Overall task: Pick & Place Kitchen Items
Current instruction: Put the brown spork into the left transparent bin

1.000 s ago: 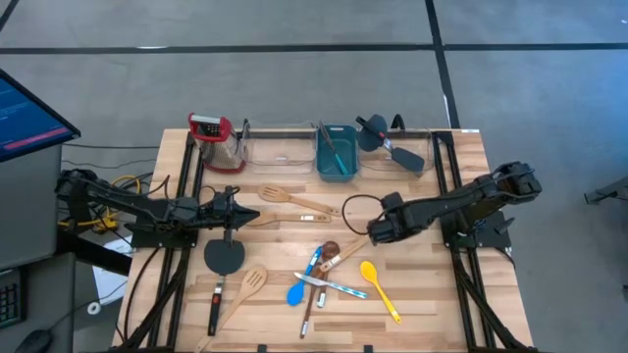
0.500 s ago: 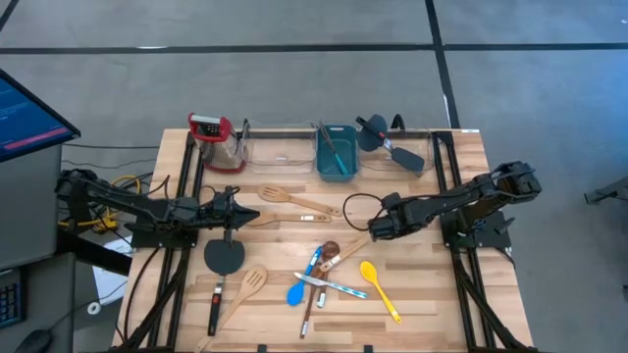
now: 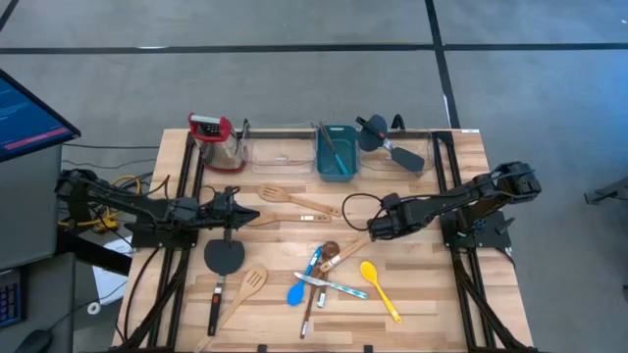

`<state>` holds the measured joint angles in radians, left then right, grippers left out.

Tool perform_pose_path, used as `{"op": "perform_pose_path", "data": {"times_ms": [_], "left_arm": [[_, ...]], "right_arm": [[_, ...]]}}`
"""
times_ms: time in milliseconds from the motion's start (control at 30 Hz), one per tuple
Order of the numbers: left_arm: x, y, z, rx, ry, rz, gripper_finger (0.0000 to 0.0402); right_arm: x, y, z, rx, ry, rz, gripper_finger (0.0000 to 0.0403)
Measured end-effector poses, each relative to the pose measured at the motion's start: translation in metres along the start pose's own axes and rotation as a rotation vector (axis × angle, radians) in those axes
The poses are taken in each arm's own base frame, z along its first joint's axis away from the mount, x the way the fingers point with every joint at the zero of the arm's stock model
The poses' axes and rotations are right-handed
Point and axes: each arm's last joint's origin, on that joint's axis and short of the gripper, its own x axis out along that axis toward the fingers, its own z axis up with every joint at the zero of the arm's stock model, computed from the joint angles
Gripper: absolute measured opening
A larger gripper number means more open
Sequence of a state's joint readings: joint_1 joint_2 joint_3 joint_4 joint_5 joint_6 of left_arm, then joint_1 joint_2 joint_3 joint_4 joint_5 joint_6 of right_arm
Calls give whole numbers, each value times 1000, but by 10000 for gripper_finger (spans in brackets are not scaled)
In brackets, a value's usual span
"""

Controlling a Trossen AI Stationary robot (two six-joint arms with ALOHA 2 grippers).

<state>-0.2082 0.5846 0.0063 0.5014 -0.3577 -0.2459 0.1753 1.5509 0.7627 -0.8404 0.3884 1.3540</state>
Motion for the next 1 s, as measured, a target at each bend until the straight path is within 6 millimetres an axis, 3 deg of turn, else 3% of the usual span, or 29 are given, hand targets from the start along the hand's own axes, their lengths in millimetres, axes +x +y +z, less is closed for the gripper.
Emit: {"op": "perform_pose_path", "data": {"times_ms": [633,1000], "left_arm": [[3,0,-6,-28,47,13,8],[6,0,-11,-25,86,24,8]], "right_arm": [[8,4,-3,-16,4,-27,0],[22,-3,-14,-10,-37,3,0]]}}
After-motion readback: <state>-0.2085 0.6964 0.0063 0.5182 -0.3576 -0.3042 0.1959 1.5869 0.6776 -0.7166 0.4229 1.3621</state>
